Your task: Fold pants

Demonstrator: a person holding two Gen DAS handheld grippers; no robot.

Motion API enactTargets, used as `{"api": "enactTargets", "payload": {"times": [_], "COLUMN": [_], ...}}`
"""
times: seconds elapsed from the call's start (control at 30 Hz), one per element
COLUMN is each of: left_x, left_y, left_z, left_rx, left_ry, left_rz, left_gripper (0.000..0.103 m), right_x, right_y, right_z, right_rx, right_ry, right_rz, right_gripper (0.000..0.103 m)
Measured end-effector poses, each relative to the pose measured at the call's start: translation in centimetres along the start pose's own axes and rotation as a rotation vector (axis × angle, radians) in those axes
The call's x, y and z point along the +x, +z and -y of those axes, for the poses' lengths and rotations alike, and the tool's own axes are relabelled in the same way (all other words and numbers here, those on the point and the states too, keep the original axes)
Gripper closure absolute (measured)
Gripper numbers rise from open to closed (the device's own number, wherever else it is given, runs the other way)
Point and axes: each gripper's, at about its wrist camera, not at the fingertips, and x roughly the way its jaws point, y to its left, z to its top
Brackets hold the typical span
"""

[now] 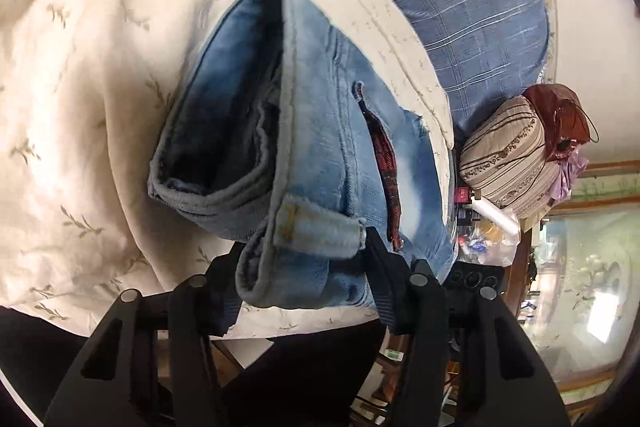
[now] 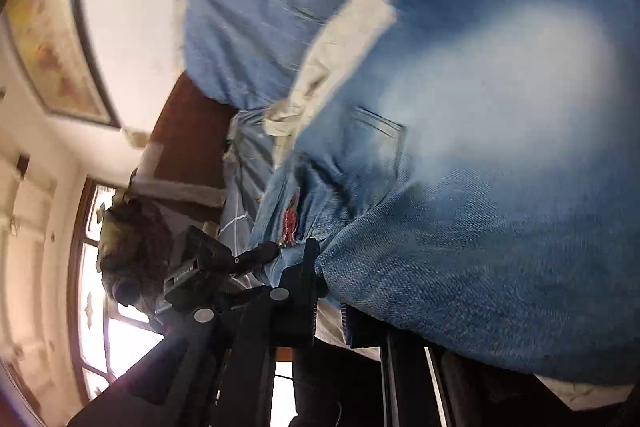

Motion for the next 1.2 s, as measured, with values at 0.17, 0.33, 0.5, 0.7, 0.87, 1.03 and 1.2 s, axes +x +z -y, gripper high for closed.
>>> {"api": "enactTargets", "payload": {"times": [0.17,0.33,0.5,0.7,0.87,1.03,1.2], "left_x": [2.7,0.0,-4.3,-4.2,2.1,10.7,16.4], "left_y": [-0.5,-1.5,-5.8,-5.0,-0.8,3.3,4.2], "left_z": [-2.9,-2.7,0.4,7.4,13.3,17.3,19.0], "left_rx": [-0.052,0.013,0.317,0.528,0.547,0.447,0.347], "left_ry": [0.083,0.063,0.069,0.151,0.185,0.21,0.16], "left_rz": [-0.067,-0.039,-0.03,0.038,-0.019,-0.119,-0.184], "left_gripper": [0.052,0.052,0.041,0.026,0.026,0.026,0.024], "right_x": [2.7,0.1,-8.1,-21.4,-28.0,-27.7,-27.7], "right_y": [-1.8,-1.9,-1.0,-0.2,1.2,4.3,6.8], "right_z": [3.1,2.5,1.2,6.3,10.6,11.7,13.5], "right_rx": [0.071,0.026,-0.054,0.083,0.164,0.147,0.05], "right_ry": [-0.109,-0.131,-0.232,-0.395,-0.495,-0.601,-0.654], "right_rz": [-0.156,-0.139,0.028,0.445,0.653,0.676,0.589], "right_gripper": [0.088,0.073,0.06,0.048,0.045,0.04,0.038]}}
